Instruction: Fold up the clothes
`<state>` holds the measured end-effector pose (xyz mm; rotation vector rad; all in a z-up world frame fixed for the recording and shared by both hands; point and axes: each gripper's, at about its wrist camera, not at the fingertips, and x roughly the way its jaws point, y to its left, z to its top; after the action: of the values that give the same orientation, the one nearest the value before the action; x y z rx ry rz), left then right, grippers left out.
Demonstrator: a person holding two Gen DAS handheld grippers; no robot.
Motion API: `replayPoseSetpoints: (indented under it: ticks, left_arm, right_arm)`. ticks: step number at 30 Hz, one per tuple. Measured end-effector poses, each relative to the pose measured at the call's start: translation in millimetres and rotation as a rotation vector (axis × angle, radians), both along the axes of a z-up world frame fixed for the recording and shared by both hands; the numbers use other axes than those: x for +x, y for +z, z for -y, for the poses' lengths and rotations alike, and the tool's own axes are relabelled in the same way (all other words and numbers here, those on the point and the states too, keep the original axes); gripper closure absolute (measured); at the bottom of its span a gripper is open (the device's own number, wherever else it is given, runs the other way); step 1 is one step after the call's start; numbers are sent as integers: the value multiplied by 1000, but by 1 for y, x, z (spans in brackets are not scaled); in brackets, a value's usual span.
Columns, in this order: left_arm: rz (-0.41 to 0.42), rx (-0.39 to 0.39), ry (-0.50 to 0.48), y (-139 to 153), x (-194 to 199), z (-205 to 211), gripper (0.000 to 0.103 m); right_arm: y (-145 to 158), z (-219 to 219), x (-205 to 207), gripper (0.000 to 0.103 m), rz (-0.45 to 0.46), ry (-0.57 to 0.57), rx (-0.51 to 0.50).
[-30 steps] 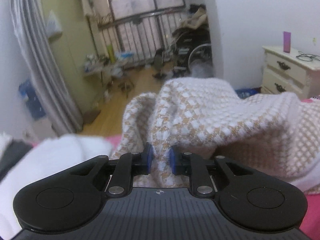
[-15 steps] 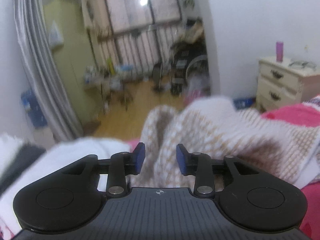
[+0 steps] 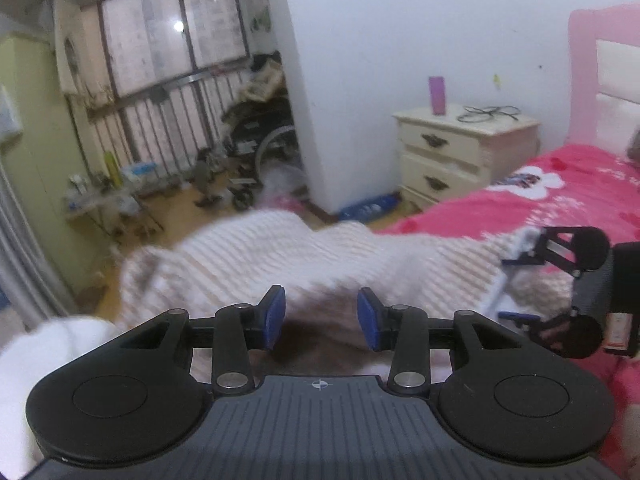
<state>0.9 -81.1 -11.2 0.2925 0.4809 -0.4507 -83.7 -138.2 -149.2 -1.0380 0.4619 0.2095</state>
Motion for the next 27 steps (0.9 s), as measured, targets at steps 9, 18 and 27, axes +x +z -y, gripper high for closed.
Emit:
replayPoseSetpoints:
  ticks: [9, 18, 27]
  left_arm:
    - [32, 77, -39, -19, -18, 15, 62]
    - [-27, 68, -66, -28, -18, 19, 55]
    - [9, 85, -138, -41, -19, 30, 42]
  right_arm:
    - [-16, -13, 35, 39, 141, -28, -105]
    - [13, -49, 44, 58, 99, 164, 81]
    - [137, 23, 76, 95, -92, -90, 985]
